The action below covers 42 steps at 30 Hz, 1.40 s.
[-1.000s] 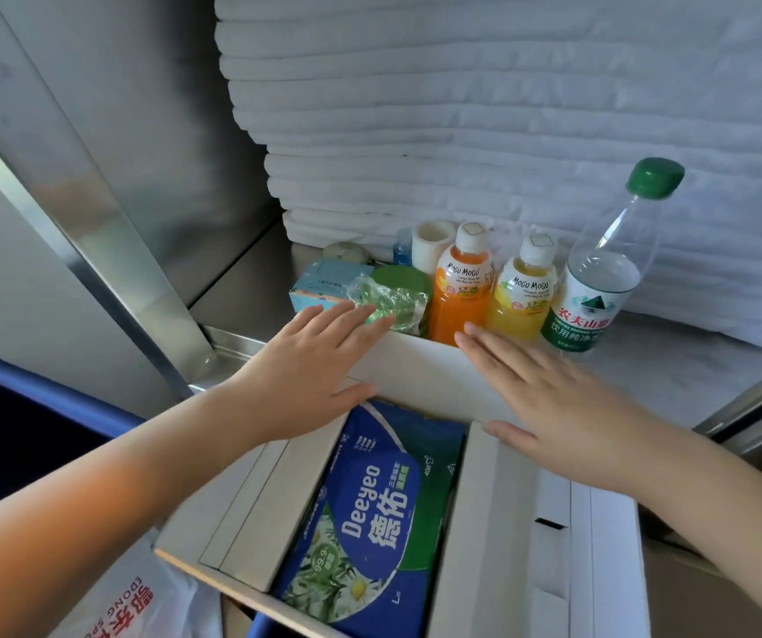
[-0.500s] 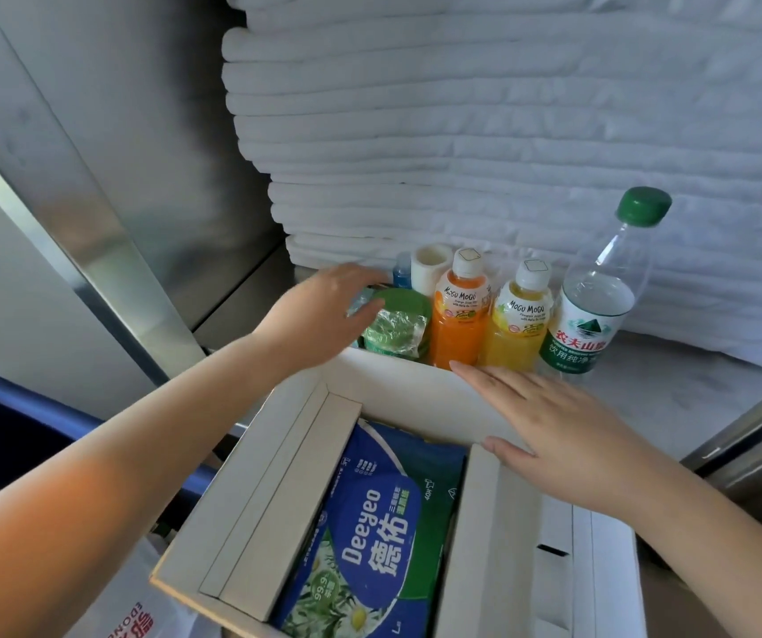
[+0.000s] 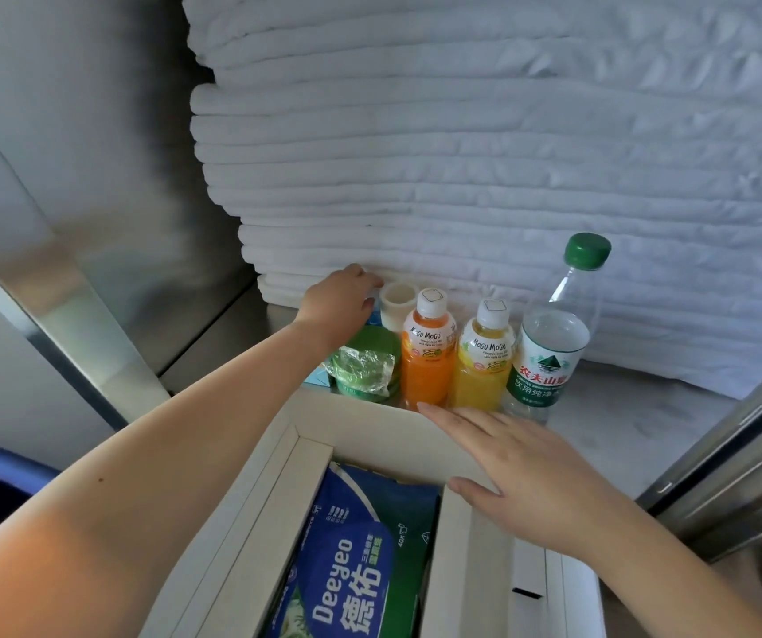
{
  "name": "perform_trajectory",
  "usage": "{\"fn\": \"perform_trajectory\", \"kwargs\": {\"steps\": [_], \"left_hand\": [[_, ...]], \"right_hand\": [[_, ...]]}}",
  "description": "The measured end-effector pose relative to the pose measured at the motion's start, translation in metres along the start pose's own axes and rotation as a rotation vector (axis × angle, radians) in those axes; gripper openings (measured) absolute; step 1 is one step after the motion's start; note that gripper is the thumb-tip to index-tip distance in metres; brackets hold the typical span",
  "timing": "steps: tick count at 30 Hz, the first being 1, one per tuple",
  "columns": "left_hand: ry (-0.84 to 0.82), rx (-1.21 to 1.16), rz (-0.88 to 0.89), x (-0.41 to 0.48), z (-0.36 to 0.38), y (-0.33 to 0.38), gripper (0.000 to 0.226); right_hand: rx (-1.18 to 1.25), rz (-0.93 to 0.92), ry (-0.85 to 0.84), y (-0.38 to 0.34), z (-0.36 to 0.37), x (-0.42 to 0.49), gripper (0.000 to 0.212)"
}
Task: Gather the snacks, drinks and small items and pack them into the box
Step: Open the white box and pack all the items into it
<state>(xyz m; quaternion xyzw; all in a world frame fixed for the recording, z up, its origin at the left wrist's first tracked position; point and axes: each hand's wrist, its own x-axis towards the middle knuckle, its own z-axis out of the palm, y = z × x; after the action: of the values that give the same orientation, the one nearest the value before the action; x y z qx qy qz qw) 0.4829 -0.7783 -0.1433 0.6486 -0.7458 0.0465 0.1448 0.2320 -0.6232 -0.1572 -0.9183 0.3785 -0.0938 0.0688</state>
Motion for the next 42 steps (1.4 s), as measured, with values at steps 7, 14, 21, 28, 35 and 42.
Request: {"fn": "perform_trajectory", "kwargs": {"steps": [7,14,21,28,35,42], "left_hand": [[0.047,-0.035,-0.012,-0.002,0.002,0.001,0.027],[0.028,-0.077,-0.081,-0.006,-0.002,0.000,0.024],[0.276,-0.249,-0.003,-0.028,-0.057,0.008,0.023],[0.279,-0.718,-0.051,-0.089,-0.112,0.038,0.013],[-0.317,-1.024,-0.121,-0.140,-0.098,0.057,0.017],[-0.521,-1.132,-0.137,-0.161,-0.080,0.062,0.019]], "right_hand": [[0.025,-0.002,0.024,0.001,0.000,0.002,0.073],[0.031,-0.008,0.040,0.000,0.000,0.001,0.072],[0.015,-0.017,0.050,0.001,0.001,0.000,0.074],[0.012,-0.015,0.061,0.001,0.001,-0.003,0.075],[0.037,0.021,0.093,-0.002,-0.002,-0.005,0.066],[0.256,0.030,0.230,-0.019,-0.013,-0.022,0.054]]}}
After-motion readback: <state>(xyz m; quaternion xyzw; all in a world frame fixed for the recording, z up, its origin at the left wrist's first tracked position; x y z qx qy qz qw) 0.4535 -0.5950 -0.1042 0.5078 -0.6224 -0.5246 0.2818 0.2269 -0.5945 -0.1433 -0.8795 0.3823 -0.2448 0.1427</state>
